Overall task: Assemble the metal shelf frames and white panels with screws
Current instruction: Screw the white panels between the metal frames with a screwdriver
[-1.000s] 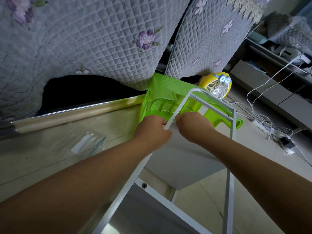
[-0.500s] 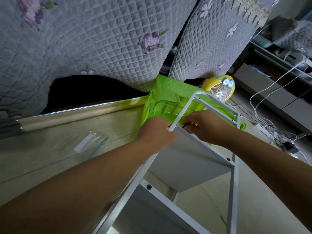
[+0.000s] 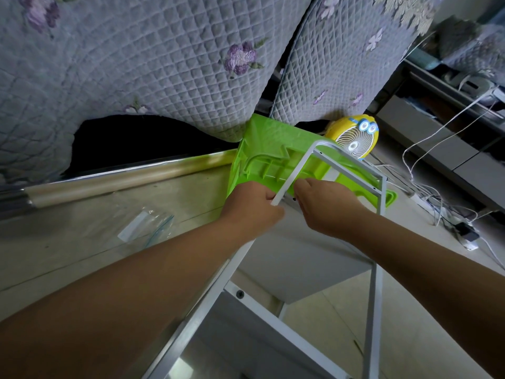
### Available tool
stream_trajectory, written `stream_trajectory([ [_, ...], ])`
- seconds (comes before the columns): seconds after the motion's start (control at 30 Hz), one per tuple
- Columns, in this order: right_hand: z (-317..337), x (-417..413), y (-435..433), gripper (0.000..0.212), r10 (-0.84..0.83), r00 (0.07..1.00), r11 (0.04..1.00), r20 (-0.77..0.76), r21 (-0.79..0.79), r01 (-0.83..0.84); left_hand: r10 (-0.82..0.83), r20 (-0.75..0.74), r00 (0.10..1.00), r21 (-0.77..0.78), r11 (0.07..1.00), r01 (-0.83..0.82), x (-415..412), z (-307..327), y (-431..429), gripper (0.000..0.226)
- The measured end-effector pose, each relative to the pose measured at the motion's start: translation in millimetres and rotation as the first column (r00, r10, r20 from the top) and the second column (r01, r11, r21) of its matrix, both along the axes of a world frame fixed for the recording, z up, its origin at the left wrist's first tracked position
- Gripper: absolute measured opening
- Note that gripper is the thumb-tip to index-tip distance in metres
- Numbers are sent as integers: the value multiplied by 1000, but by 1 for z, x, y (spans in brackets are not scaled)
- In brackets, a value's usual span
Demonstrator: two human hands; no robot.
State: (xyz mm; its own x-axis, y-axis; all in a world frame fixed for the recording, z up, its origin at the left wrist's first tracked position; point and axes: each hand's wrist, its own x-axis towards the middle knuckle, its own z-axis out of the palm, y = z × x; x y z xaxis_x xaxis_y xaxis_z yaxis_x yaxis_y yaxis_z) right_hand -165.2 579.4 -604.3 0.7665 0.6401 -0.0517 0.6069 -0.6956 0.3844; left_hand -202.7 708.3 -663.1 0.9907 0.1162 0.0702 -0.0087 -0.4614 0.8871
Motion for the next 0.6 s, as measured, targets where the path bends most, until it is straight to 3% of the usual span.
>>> stream_trajectory([
  [0.13,1,1,-1,16,-36,998,999,-47,26,38,-8,-5,1000,17,1000,8,0,0,-1,26],
  [0.23,6,-2,-4,17,-21,998,999,-56,43,24,1,-4,1000,11,1000,-1,1,-1,-3,39],
  [0.33,7,-5,-9,22,26,999,1000,-19,-5,-26,-11,-9,1000,43,999,11,2,0,-5,30],
  [0.47,1,0,-15,25,167,982,986,86,16,-169,-12,1,1000,66,998,12,3,0,-4,49],
  [0.6,-8,1,-17,20,240,963,960,120,120,-254,-21,9,1000,97,995,20,3,1,-4,43],
])
